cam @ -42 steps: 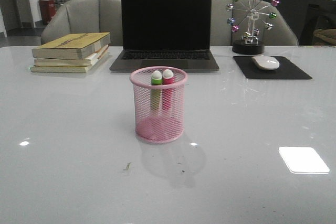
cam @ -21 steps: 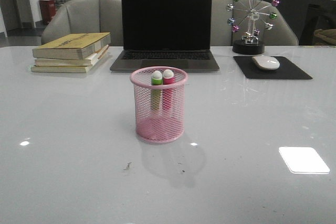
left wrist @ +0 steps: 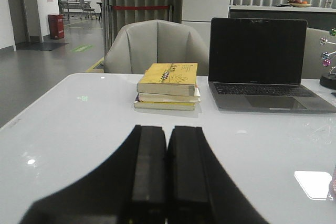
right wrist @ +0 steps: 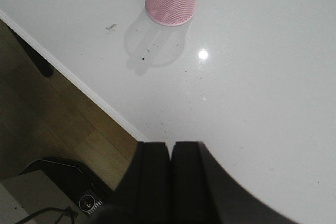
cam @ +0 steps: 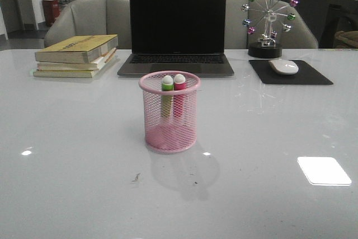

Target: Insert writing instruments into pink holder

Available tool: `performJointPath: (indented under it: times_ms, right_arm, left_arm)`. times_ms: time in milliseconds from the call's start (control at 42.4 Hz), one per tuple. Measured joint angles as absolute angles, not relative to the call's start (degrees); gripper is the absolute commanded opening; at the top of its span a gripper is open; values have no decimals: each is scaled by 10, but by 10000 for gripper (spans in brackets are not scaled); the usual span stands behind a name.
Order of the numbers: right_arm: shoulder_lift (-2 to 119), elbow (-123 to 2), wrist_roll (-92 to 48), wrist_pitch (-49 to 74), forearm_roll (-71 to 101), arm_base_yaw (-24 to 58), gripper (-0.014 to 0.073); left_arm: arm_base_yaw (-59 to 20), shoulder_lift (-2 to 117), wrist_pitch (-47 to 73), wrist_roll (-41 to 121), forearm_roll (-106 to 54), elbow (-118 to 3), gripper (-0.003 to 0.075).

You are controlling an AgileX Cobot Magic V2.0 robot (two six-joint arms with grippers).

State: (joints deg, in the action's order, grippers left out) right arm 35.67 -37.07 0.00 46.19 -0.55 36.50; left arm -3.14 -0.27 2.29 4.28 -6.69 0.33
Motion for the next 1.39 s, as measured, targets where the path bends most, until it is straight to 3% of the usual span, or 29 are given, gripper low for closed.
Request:
performJointPath:
  times_ms: [165,401,566,755,1392]
  right_arm:
    - [284,-315,0,382,0,280,57]
    - [115,-153,0,155,31,82,57]
    - [31,-52,0,80,39,7,57]
    - [-5,14,0,50,55,-15,57]
    - [-6,16,0,11,33,-19,57]
  left_arm:
    - [-31,-3,23,43,-67,3,91]
    - [-31,-3,23,43,-67,3,91]
    - [-31,-3,23,43,-67,3,91]
    - [-31,-3,23,43,-67,3,91]
    - [-31,-3,22,43,-67,3,91]
